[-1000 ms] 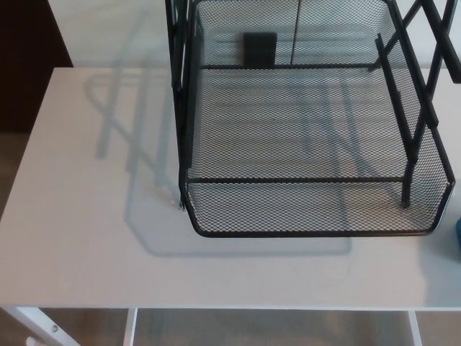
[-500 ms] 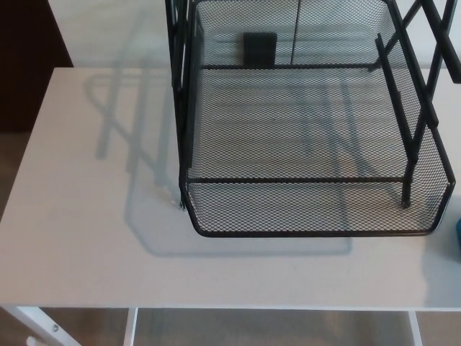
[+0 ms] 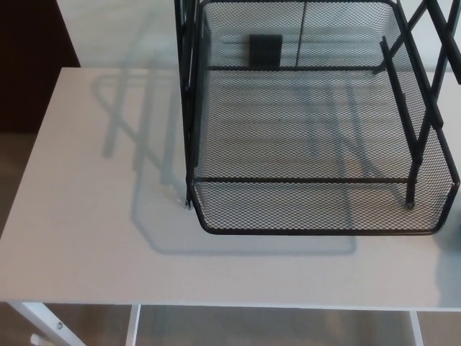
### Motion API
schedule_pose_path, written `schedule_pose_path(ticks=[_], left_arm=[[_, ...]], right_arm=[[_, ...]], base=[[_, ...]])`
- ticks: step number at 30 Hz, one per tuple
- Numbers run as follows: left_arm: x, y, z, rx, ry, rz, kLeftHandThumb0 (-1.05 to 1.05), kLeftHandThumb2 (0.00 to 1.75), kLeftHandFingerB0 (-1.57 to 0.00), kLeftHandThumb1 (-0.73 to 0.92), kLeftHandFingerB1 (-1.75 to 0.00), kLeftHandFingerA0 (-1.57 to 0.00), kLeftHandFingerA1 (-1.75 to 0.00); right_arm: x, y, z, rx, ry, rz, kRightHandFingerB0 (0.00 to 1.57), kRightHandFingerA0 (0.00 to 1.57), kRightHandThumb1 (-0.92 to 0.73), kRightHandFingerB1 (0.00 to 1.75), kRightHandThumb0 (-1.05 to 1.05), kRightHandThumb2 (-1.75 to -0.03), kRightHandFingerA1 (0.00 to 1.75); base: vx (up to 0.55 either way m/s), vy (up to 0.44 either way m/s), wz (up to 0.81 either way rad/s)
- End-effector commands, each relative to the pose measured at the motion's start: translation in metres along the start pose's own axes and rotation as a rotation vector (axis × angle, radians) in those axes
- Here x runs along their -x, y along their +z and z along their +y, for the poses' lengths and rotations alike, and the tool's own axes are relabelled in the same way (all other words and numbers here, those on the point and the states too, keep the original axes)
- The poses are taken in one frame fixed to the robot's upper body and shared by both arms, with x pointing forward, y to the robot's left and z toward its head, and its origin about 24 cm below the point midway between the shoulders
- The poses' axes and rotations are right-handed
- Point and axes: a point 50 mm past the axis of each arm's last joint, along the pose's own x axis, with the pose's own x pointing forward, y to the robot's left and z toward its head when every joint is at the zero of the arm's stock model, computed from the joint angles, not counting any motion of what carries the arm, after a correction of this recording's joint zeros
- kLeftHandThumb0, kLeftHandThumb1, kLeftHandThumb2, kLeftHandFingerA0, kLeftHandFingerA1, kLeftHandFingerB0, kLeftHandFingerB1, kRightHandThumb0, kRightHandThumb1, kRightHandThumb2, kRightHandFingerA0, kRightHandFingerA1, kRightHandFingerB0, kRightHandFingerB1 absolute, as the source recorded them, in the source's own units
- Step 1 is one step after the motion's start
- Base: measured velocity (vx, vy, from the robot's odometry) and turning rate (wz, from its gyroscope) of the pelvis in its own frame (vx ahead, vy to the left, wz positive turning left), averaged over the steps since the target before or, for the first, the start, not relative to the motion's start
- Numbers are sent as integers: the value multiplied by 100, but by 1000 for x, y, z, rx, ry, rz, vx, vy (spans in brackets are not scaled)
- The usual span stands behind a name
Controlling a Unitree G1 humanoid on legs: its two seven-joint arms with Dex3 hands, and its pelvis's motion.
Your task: The robot walks towards a desk on which a file tray is kept in the middle and a cube is kept to its right. The robot lifts the cube using its right hand and places it on the file tray.
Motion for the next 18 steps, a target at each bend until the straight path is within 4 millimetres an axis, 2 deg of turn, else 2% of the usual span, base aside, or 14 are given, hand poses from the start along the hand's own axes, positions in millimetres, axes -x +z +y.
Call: schedule_pose_path(ticks=[1, 2, 3, 5, 6, 8, 10, 11, 12, 13, 16, 18], left_arm=[[2, 4, 6, -64, 19, -22, -63, 106, -38, 35, -87, -55, -100], [2, 4, 6, -74, 21, -23, -62, 108, -42, 33, -90, -59, -103], [2, 4, 5, -73, 23, -22, -64, 108, -45, 30, -80, -66, -92], [1, 4, 4, -64, 21, -23, -64, 108, -45, 30, -80, -66, -92], [0, 7, 3, -85, 24, -21, -60, 108, -46, 31, -79, -64, -90], [0, 8, 4, -79, 19, -20, -54, 109, -44, 33, -79, -63, -89], [0, 9, 4, -70, 17, -21, -54, 109, -44, 33, -79, -63, -89], [0, 8, 3, -89, 23, -16, -54, 108, -46, 33, -79, -66, -90], [0, 7, 3, -87, 27, -9, -51, 109, -45, 33, -79, -65, -90], [0, 4, 3, -85, 35, -7, -54, 107, -43, 32, -77, -64, -88], [1, 3, 4, -61, 33, -6, -52, 107, -41, 32, -78, -61, -88], [1, 5, 6, -78, 44, -4, -50, 107, -42, 31, -77, -63, -89]], right_arm=[[0, -2, 29, 74, -201, -31, 46, 83, -65, 37, -24, -60, 128], [1, 3, 34, 53, -317, -50, 63, 96, -67, 43, -15, -60, 129], [2, 6, 36, 38, -365, -77, 79, 87, -71, 52, -11, -64, 158], [2, 7, 36, 28, -386, -76, 79, 87, -71, 52, -11, -64, 158], [3, 10, 37, 41, -460, -119, 93, 91, -67, 60, -11, -64, 151], [4, 11, 36, 32, -453, -130, 93, 89, -69, 67, -10, -67, 140], [4, 12, 37, 31, -461, -131, 93, 89, -69, 67, -10, -67, 140], [6, 13, 37, -1, -480, -132, 94, 90, -69, 76, -9, -71, 142], [9, 11, 36, -57, -505, -155, 94, 92, -69, 86, -4, -82, 142], [11, 10, 37, -64, -553, -174, 96, 95, -67, 93, -5, -82, 145], [14, 7, 36, -56, -587, -160, 93, 93, -71, 89, -7, -78, 142], [19, 3, 27, -72, -597, -170, 94, 95, -69, 84, -8, -77, 137]], base=[[0, 0, 0], [0, 0, 0], [0, 0, 0], [0, 0, 0], [0, 0, 0], [0, 0, 0], [0, 0, 0], [0, 0, 0], [0, 0, 0], [0, 0, 0], [0, 0, 0], [0, 0, 0]])
